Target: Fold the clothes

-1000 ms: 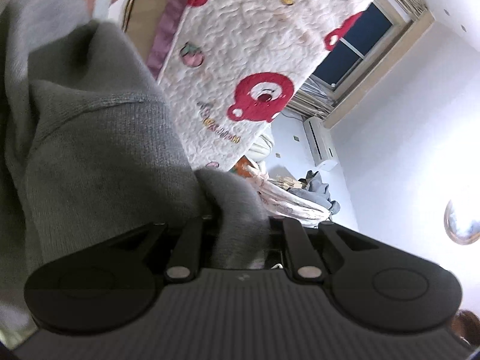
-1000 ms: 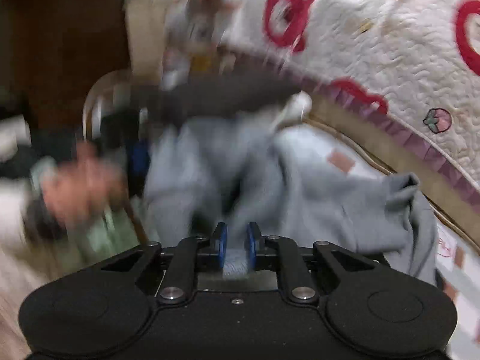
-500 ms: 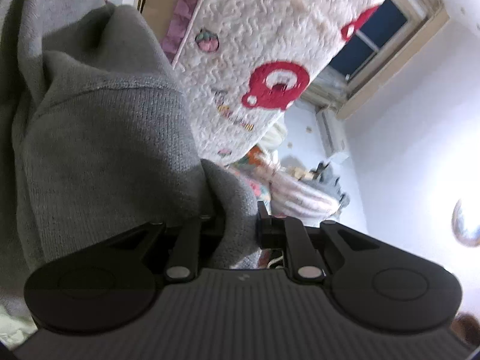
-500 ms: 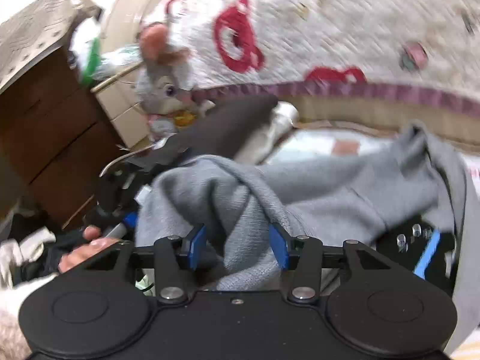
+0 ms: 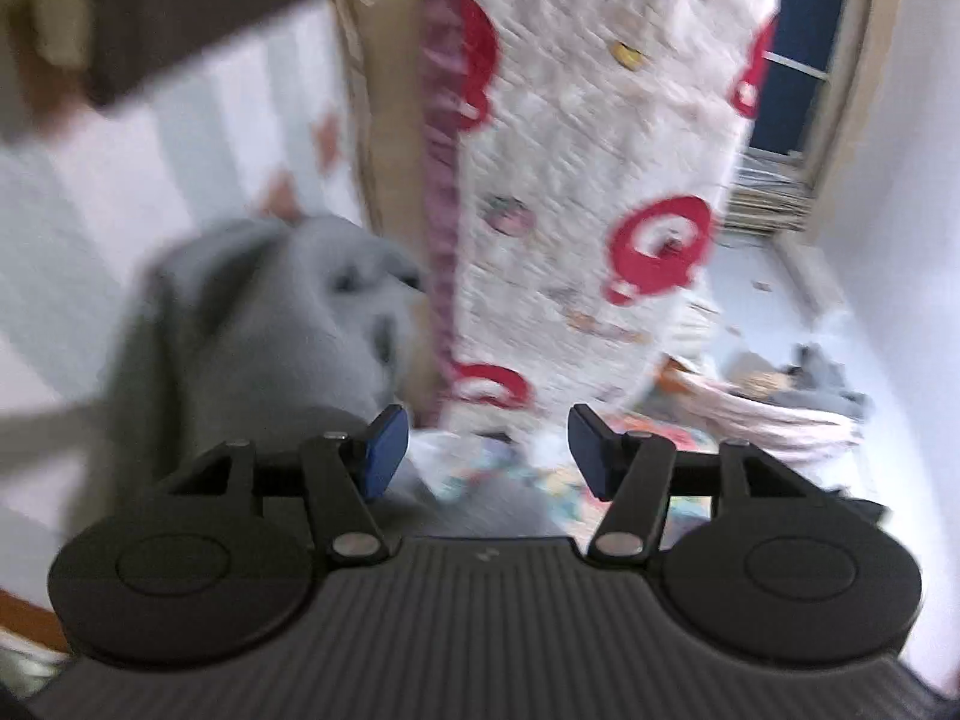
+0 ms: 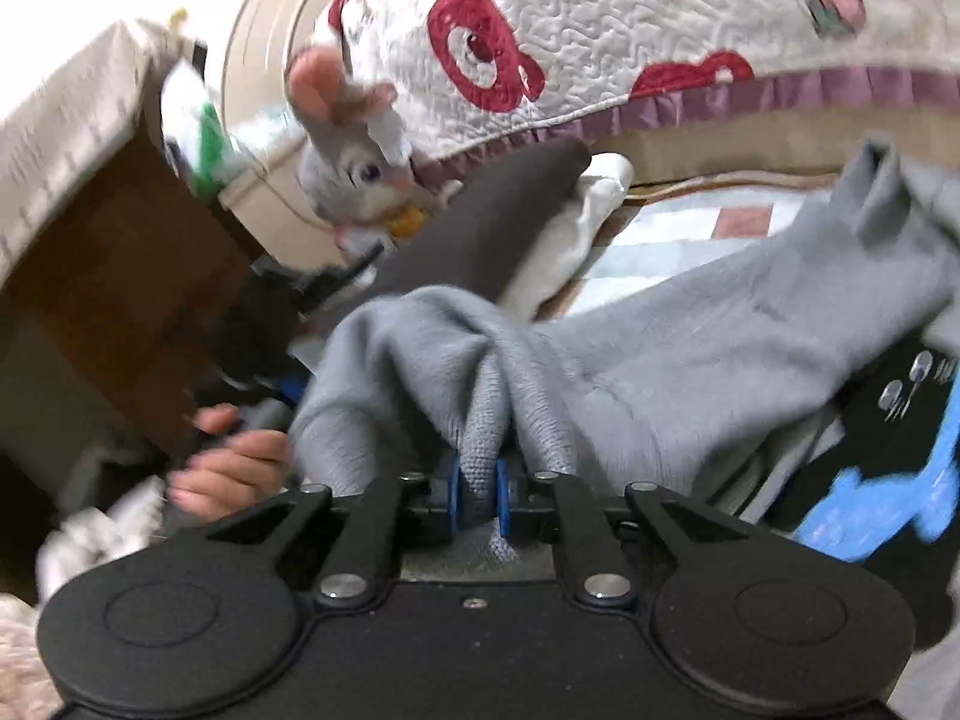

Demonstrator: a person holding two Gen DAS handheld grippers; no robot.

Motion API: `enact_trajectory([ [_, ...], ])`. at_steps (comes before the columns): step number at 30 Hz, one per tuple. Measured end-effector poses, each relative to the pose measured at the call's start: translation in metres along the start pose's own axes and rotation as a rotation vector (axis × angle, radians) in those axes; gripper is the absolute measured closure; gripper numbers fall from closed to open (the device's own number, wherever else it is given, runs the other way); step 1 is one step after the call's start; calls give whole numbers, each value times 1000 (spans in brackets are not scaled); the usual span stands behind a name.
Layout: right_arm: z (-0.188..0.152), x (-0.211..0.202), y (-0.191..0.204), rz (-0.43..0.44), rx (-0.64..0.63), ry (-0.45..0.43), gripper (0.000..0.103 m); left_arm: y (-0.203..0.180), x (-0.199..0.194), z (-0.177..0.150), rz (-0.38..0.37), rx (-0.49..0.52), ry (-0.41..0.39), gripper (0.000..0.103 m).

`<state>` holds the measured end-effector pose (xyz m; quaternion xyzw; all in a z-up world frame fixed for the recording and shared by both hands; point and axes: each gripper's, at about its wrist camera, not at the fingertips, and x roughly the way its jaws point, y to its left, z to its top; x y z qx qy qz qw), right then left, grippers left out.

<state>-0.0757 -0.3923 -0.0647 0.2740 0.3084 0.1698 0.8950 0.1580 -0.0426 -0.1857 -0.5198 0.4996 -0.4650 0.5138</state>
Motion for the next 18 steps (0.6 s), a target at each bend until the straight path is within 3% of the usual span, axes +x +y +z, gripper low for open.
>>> enact_trajectory([
  [3,-7,-1,-12,104,114,-24,89,1,-4,-6,119,15,10,35],
  [5,-9,1,-22,192,223,-49,89,0,-3,-15,212,65,34,18],
  [7,-9,3,-27,289,306,-60,89,7,4,-22,254,50,43,15],
  [10,-8,7,-21,385,351,-59,92,25,15,-25,199,-47,80,15],
  [12,-8,10,-20,442,392,-68,93,25,20,-24,160,-54,94,16],
  [13,-7,12,-19,460,404,-75,93,23,20,-24,147,-39,92,21],
  [16,1,11,-14,528,431,-94,97,16,19,-23,107,8,86,50],
  [17,5,10,-12,556,431,-98,97,14,21,-23,97,21,89,73],
  [18,12,7,-4,563,396,-100,97,12,23,-24,86,34,93,87],
])
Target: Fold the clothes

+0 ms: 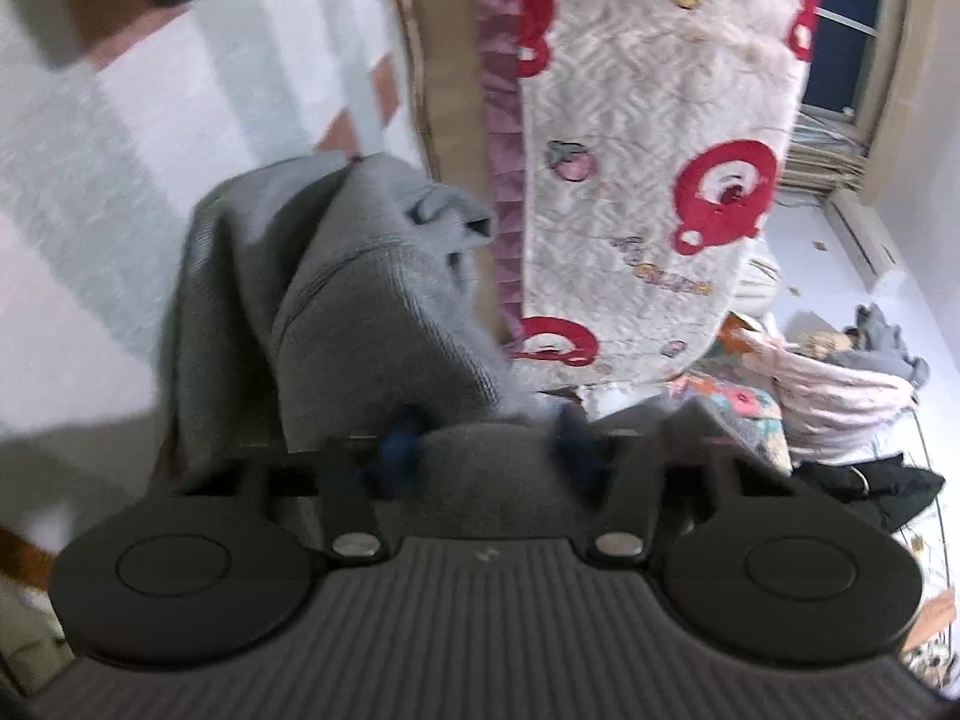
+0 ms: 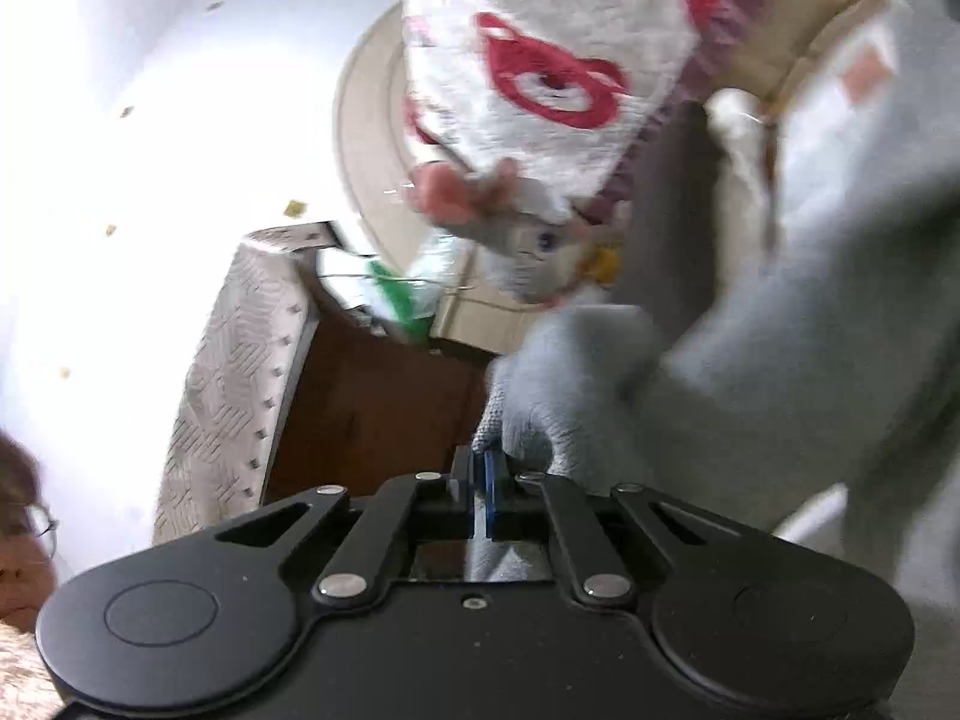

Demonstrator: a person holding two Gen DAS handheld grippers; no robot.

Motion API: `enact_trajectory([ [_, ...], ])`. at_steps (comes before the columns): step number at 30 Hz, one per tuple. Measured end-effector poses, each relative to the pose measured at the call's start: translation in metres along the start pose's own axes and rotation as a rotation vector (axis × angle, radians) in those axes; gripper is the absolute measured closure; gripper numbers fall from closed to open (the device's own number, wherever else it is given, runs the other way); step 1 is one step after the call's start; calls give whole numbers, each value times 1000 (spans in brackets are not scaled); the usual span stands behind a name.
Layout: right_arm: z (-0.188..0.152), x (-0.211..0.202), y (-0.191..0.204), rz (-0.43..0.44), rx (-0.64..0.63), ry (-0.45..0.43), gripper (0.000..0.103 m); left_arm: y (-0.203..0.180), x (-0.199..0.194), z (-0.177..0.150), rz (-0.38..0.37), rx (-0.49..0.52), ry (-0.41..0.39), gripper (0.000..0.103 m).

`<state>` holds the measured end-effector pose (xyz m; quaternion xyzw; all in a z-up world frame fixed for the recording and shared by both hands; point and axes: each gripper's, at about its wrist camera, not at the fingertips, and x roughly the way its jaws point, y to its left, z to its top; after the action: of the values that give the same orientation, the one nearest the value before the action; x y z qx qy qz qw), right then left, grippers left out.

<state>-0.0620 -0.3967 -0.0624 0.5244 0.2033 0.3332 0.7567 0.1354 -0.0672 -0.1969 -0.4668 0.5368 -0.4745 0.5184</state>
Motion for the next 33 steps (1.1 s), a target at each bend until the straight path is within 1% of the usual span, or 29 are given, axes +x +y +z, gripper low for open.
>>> enact_trajectory([
  [1,3,3,10,6,-35,9,97,-2,2,0,-10,14,3,90],
  [2,7,6,20,0,-78,18,97,-7,3,-3,-3,44,7,90],
  [4,12,7,40,-45,-173,29,97,-15,6,-9,42,110,9,91],
  [5,14,3,48,-84,-219,17,97,-16,7,-9,48,116,16,91],
  [7,18,-11,54,-93,-220,-13,97,-14,8,-10,49,108,31,91],
  [8,18,-18,58,-80,-211,-36,97,-13,10,-10,64,111,37,91],
  [9,18,-26,62,-65,-204,-57,101,-13,12,-11,81,115,43,91],
  [10,17,-31,67,-34,-207,-71,101,-14,13,-13,117,141,53,91],
  [12,14,-42,83,-49,-249,-89,101,-14,20,-17,137,156,80,91],
  [13,12,-46,89,-123,-306,-83,101,-12,23,-19,131,140,100,91],
  [14,9,-46,96,-258,-386,-66,100,-9,26,-21,124,122,120,91],
  [16,0,-41,102,-364,-448,7,100,-9,33,-29,136,126,151,91],
  [17,-4,-38,104,-416,-478,45,98,-9,35,-33,150,137,161,91],
  [18,-9,-32,105,-455,-488,104,95,-11,36,-35,162,151,164,91],
  [21,-25,-15,103,-570,-525,284,95,-13,37,-40,193,184,158,91],
  [23,-39,-11,97,-610,-514,369,93,-11,34,-39,191,173,135,90],
  [25,-53,-9,92,-637,-506,439,87,-6,30,-36,193,151,119,90],
  [26,-60,-9,89,-647,-505,466,78,-3,28,-35,194,138,110,90],
  [27,-69,-4,87,-692,-538,487,71,0,26,-34,195,125,101,90],
  [28,-73,2,84,-747,-568,487,70,3,24,-32,196,112,92,90],
  [31,-85,19,73,-910,-657,485,70,5,20,-34,198,106,98,90],
  [33,-83,25,66,-924,-647,463,70,6,17,-35,201,101,100,90],
])
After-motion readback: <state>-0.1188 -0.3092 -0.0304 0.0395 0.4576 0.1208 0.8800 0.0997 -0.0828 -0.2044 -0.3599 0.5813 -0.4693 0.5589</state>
